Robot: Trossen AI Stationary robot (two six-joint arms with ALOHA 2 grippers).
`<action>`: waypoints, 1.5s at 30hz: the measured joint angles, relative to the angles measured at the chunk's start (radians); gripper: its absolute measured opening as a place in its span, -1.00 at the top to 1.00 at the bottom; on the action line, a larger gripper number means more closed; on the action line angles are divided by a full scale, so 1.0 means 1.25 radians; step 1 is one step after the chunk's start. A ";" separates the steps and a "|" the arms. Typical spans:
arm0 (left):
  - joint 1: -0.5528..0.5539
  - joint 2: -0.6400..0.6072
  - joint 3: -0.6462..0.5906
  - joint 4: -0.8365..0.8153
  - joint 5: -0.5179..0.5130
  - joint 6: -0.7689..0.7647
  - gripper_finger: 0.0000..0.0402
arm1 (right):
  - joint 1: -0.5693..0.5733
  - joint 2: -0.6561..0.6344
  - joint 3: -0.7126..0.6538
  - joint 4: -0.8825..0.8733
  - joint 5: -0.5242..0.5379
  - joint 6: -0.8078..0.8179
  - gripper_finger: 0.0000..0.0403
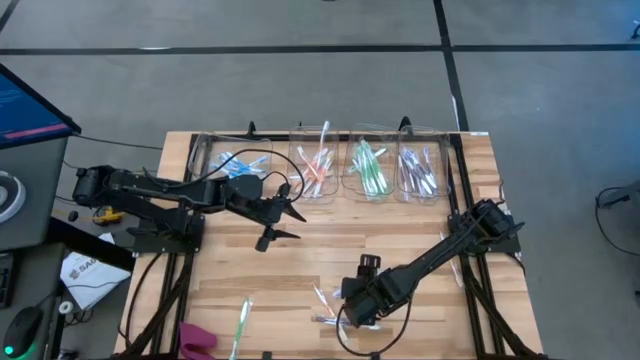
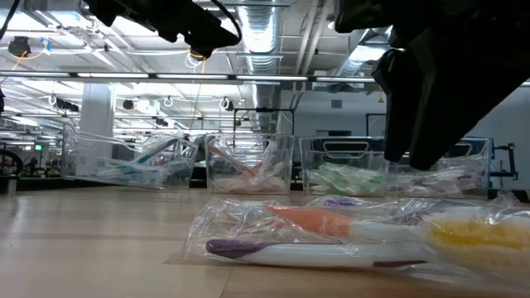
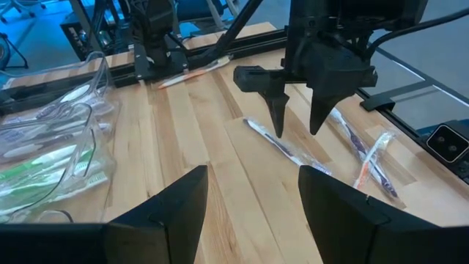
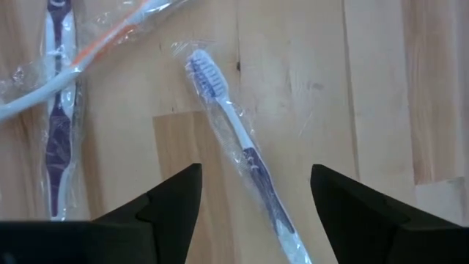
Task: Pick & Place Toothbrushes
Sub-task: Put the violet toothbrush into the right transparent bin
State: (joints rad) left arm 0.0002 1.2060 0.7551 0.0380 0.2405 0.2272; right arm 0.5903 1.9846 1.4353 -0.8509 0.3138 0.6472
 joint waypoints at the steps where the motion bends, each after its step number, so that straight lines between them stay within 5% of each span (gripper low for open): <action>1: 0.000 0.000 0.000 0.000 0.000 0.000 -0.04 | -0.001 0.000 0.000 -0.001 0.000 0.000 -0.24; 29: 0.000 0.000 0.000 0.000 0.000 0.000 -0.04 | -0.038 0.002 0.000 0.006 -0.047 -0.147 -0.24; 45: -0.013 0.000 0.000 0.005 0.000 0.000 -0.04 | -0.062 0.122 0.007 0.010 -0.201 -0.171 -0.23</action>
State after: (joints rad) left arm -0.0158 1.2060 0.7555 0.0444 0.2409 0.2268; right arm 0.5135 2.1372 1.4444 -0.8379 0.0631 0.4329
